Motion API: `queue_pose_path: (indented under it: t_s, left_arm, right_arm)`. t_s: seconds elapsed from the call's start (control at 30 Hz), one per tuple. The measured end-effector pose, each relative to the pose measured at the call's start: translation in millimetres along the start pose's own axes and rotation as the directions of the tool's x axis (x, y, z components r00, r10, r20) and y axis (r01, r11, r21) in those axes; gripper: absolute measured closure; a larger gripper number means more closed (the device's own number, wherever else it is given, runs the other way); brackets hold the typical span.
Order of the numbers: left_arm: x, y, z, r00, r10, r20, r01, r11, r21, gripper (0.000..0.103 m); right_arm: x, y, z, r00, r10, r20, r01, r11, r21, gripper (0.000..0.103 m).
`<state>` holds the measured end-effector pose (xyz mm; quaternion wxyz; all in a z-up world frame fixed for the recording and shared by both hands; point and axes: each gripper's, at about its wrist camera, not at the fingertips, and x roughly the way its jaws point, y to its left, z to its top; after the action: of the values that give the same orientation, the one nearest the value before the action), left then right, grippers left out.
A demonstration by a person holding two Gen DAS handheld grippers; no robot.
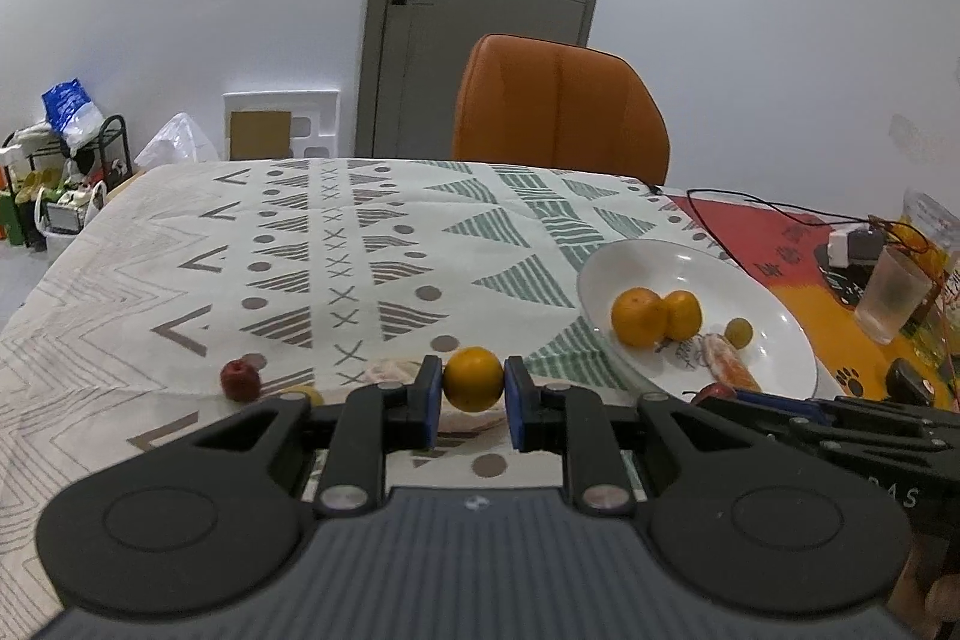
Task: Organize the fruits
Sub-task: 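Carry the plum and mandarin onto the white plate and open both tools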
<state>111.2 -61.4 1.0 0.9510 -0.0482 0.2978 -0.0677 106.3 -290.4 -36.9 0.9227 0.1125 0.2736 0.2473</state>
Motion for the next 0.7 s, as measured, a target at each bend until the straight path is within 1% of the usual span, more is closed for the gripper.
queue_pose_path:
  t_s: [0.17,0.57,0.6,0.63,0.7]
  left_arm:
    - [4.1,-11.6,0.7,1.0,-0.014,-0.001,0.014,1.0,0.021,0.083]
    - [23.7,-34.9,0.6,0.998,-0.061,-0.032,0.062,0.997,0.05,0.083]
    - [25.5,-36.3,1.0,0.997,-0.065,-0.036,0.067,0.996,0.05,0.083]
    - [26.8,-37.7,0.9,0.997,-0.069,-0.039,0.071,0.996,0.051,0.083]
    - [30.0,-40.4,1.4,0.996,-0.074,-0.045,0.076,0.995,0.057,0.083]
  right_arm:
    - [-4.0,-11.2,-1.7,1.0,-0.017,0.01,0.017,1.0,0.023,0.08]
    - [-10.7,-41.8,-0.6,0.996,-0.085,0.028,0.083,0.994,0.072,0.079]
    - [-10.4,-44.0,-0.6,0.996,-0.09,0.028,0.088,0.993,0.077,0.078]
    - [-10.3,-45.9,-0.8,0.995,-0.097,0.028,0.095,0.992,0.083,0.073]
    - [-11.3,-48.7,-1.8,0.993,-0.114,0.036,0.11,0.99,0.087,0.073]
